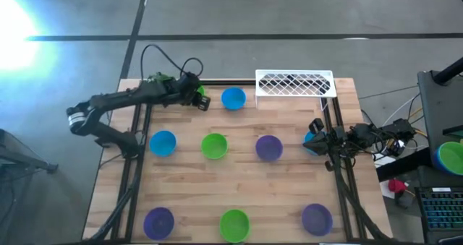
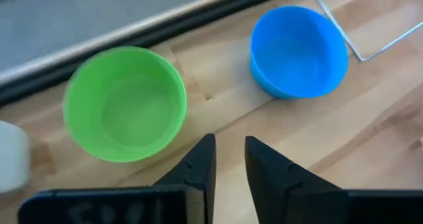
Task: Pick & Place Mini bowls
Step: Put the top green bowl on the shelf
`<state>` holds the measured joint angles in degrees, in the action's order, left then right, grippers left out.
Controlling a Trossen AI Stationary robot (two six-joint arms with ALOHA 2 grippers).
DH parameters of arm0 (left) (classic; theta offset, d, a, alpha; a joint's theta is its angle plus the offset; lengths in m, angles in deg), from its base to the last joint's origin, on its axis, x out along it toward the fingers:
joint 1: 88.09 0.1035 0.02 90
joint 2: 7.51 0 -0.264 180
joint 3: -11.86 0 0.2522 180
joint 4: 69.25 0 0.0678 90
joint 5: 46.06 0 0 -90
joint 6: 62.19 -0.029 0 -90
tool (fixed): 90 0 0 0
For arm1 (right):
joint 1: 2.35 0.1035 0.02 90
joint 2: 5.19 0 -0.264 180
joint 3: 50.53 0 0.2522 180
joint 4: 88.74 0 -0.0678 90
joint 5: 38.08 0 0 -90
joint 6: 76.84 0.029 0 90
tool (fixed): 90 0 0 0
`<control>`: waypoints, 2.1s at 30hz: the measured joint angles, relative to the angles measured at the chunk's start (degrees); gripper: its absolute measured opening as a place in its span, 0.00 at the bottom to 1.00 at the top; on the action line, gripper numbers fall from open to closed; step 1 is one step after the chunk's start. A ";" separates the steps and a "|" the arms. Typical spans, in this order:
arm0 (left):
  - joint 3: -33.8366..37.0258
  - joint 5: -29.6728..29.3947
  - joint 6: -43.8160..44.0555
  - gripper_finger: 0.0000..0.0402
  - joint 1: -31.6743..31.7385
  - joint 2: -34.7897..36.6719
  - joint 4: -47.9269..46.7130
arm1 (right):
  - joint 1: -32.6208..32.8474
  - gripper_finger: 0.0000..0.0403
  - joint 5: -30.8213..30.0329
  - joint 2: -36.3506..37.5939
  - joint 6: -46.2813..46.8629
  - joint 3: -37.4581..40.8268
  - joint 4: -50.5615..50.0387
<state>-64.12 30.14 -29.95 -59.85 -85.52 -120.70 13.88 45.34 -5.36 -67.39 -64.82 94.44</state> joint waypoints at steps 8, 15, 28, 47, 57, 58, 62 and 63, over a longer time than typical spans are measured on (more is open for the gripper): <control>-2.46 2.67 -0.51 0.19 2.74 -7.52 0.00 | 0.00 0.02 0.00 0.01 0.00 0.00 -0.02; -2.39 2.15 -0.60 0.19 5.26 -13.09 0.26 | 0.00 0.02 0.01 0.01 0.00 0.00 -0.02; -2.33 0.81 -5.33 0.19 6.33 -18.84 3.83 | 0.02 0.02 -0.01 0.01 0.00 0.00 -0.04; -2.56 1.65 -12.13 0.02 6.42 -22.23 2.90 | 0.02 0.02 -1.08 0.00 0.00 0.00 -0.04; -7.98 1.59 -18.04 0.00 4.65 -17.66 -6.11 | 0.00 0.02 -1.06 0.01 -0.84 0.00 -0.08; -8.29 0.86 -19.26 0.00 4.00 -16.55 -6.09 | 0.00 0.02 -1.22 0.01 -0.86 0.00 -0.06; -8.78 -4.41 -23.99 0.00 0.08 -11.90 -6.01 | 0.00 0.02 -7.80 0.01 1.54 0.00 -0.06; -8.78 -5.80 -25.17 0.00 -1.12 -10.76 -6.07 | 0.00 0.02 -9.33 0.00 1.88 -0.01 -0.04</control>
<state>-72.90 24.34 -55.12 -60.98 -96.28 -126.77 13.88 36.02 -5.36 -65.51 -64.83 94.40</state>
